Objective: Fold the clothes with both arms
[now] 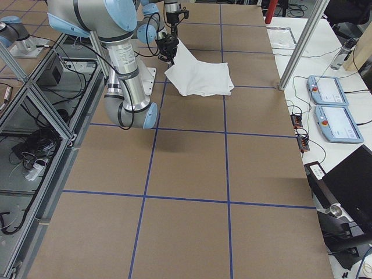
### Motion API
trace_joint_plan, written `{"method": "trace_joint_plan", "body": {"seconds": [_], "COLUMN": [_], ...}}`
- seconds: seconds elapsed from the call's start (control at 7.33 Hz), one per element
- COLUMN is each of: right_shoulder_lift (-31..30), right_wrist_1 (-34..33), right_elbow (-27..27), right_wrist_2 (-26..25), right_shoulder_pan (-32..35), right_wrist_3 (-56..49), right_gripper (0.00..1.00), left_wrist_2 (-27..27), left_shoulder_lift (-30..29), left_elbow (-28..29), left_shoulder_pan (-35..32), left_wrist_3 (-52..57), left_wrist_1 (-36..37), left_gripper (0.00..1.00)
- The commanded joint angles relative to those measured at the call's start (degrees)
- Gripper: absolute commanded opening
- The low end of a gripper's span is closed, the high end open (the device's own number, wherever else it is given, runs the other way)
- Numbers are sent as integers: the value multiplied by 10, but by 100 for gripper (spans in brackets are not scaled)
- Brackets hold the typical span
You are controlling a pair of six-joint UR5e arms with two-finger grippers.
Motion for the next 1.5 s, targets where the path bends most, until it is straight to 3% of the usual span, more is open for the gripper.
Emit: {"method": "trace_joint_plan", "body": {"seconds": [0.0, 0.55, 0.68, 0.95, 1.36], "right_shoulder_lift": [35, 91, 117, 158, 191], "right_wrist_1": [24, 129, 148, 238, 273], "right_elbow": [-64, -213, -270, -392, -471], "right_wrist_2": [-8, 1, 1, 1, 1], "right_shoulder_pan": [29, 148, 166, 178, 183], "right_wrist_3": [-40, -152, -167, -172, -196], "right_gripper": [0, 0, 0, 0, 0], "left_wrist_2": [2, 0, 1, 1, 1], "left_shoulder_lift": [-10, -83, -97, -128, -148], "left_elbow": [43, 181, 222, 363, 463], "left_shoulder_pan": [-46, -157, -174, -194, -227], "left_wrist_3": [52, 120, 126, 135, 193], "left_wrist_1": [6, 0, -31, -149, -222], "left_gripper": [0, 0, 0, 0, 0]}}
